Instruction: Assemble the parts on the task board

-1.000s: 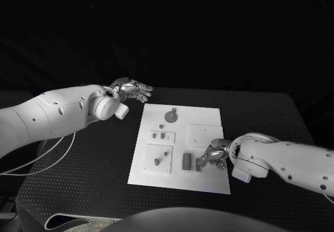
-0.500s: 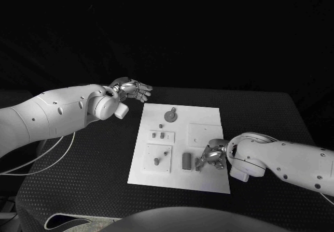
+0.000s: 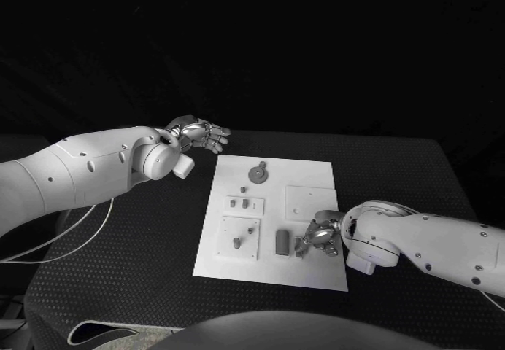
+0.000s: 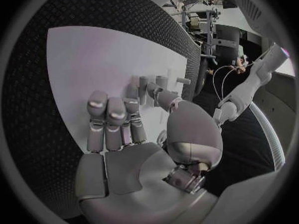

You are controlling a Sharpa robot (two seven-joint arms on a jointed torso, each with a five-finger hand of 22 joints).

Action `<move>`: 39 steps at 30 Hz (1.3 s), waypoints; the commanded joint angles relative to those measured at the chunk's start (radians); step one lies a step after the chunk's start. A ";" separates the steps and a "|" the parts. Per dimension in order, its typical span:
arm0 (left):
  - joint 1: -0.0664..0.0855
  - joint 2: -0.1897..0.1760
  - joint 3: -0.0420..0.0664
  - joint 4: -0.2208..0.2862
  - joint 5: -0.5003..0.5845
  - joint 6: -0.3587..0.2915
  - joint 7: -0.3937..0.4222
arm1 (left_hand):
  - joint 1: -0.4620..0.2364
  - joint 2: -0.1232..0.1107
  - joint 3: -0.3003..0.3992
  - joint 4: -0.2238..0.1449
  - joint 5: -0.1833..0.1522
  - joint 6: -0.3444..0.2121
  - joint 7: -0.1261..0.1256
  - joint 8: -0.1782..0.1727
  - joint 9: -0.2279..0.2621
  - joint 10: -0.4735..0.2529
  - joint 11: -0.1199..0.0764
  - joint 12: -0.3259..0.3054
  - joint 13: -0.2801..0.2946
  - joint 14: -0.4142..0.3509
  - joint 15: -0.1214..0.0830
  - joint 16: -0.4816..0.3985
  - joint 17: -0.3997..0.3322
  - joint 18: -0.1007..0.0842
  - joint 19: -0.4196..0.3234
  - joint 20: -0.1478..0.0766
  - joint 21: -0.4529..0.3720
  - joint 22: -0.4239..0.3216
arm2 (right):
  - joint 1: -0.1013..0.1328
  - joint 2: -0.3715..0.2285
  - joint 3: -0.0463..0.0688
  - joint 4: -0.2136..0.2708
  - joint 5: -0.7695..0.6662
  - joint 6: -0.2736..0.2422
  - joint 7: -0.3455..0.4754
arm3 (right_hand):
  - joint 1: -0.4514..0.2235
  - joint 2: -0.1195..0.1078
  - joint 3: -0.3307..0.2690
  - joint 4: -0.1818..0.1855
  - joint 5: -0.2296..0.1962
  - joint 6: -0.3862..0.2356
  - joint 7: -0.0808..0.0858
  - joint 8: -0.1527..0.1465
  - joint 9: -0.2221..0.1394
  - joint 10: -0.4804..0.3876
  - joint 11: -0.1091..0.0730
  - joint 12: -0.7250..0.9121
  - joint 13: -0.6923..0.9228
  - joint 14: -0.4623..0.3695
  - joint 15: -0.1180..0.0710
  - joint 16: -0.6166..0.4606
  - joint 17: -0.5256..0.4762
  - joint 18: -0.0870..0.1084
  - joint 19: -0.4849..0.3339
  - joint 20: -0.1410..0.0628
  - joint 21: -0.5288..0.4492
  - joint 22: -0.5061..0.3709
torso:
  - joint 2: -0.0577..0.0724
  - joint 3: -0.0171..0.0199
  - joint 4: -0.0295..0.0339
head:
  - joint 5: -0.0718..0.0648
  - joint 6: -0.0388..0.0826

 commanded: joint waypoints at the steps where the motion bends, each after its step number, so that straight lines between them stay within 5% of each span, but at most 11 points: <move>1: 0.001 0.001 0.000 0.002 -0.002 0.013 0.006 | -0.008 0.001 -0.001 0.005 0.000 -0.005 0.000 0.004 -0.001 0.006 -0.001 0.002 -0.001 0.010 0.000 -0.006 0.002 0.020 0.009 0.000 -0.007 0.002 | -0.012 0.006 -0.006 -0.001 -0.014 0.019 -0.010 | 0.008 0.009 -0.004 -0.007 -0.006 0.004 -0.002 -0.005 -0.001 0.000 -0.005 0.000 0.000 0.000 -0.009 0.002 0.001 0.043 -0.002 -0.005 0.005 0.001 | 0.000 0.0003 -0.0002 | 0.001 -0.001; 12: 0.001 0.002 0.000 0.001 -0.002 0.013 0.006 | -0.008 0.001 -0.001 0.006 0.000 -0.005 0.000 0.004 -0.002 0.006 -0.001 0.002 -0.001 0.010 0.000 -0.007 0.002 0.020 0.009 0.000 -0.007 0.002 | -0.013 0.010 -0.006 -0.018 -0.033 0.009 -0.008 | 0.072 0.099 0.016 -0.070 -0.006 0.019 -0.009 0.005 0.000 0.016 -0.011 -0.001 -0.002 0.016 -0.009 0.017 0.019 0.043 -0.003 -0.004 0.011 0.003 | 0.000 0.0011 -0.0002 | 0.001 -0.003; 22: 0.001 0.002 0.000 0.001 -0.002 0.013 0.005 | -0.008 0.001 -0.001 0.006 0.000 -0.005 0.000 0.004 -0.002 0.006 -0.001 0.002 -0.001 0.010 0.000 -0.007 0.003 0.020 0.009 0.000 -0.008 0.002 | -0.014 0.010 -0.006 -0.021 -0.036 0.002 -0.003 | 0.078 0.132 0.024 -0.097 -0.006 0.026 -0.009 0.009 -0.001 0.026 -0.011 -0.004 -0.004 0.022 -0.003 0.025 0.029 0.042 -0.003 0.003 0.016 0.005 | 0.000 0.0007 -0.0007 | 0.002 -0.002; 36: 0.001 0.003 0.000 -0.001 -0.002 0.013 0.005 | -0.009 0.002 -0.001 0.007 0.000 -0.006 0.000 0.004 -0.002 0.006 -0.001 0.002 -0.001 0.010 0.000 -0.008 0.004 0.020 0.009 0.000 -0.008 0.003 | -0.014 -0.003 -0.006 -0.022 -0.008 0.000 0.006 | 0.072 0.127 0.020 -0.106 -0.006 0.026 -0.010 0.010 -0.002 0.028 -0.011 -0.006 -0.004 0.022 -0.002 0.025 0.029 0.043 -0.003 0.005 0.018 0.005 | 0.000 0.0004 -0.0007 | -0.001 0.003; 38: 0.001 0.003 0.000 -0.001 -0.002 0.013 0.006 | -0.009 0.002 -0.001 0.007 0.000 -0.006 0.000 0.005 -0.002 0.006 -0.001 0.002 -0.001 0.010 0.000 -0.008 0.004 0.020 0.009 0.000 -0.008 0.003 | -0.013 -0.015 -0.006 -0.018 0.005 0.005 0.008 | 0.060 0.104 0.011 -0.110 -0.006 0.025 -0.009 0.009 -0.003 0.028 -0.011 -0.007 -0.004 0.021 -0.001 0.024 0.027 0.042 -0.003 0.007 0.018 0.005 | 0.000 0.0001 0.0001 | -0.002 0.006; 39: 0.001 0.003 0.000 -0.002 -0.002 0.011 0.006 | -0.009 0.001 -0.001 0.007 0.000 -0.006 0.000 0.005 -0.002 0.006 -0.001 0.002 -0.001 0.010 0.000 -0.008 0.004 0.020 0.009 0.000 -0.008 0.003 | -0.009 -0.020 -0.006 -0.016 0.010 0.011 0.011 | 0.040 0.074 -0.003 -0.108 -0.006 0.023 -0.007 0.008 -0.004 0.027 -0.009 -0.008 -0.005 0.018 -0.001 0.020 0.023 0.041 -0.004 0.009 0.019 0.005 | -0.001 0.0001 0.0001 | -0.002 0.008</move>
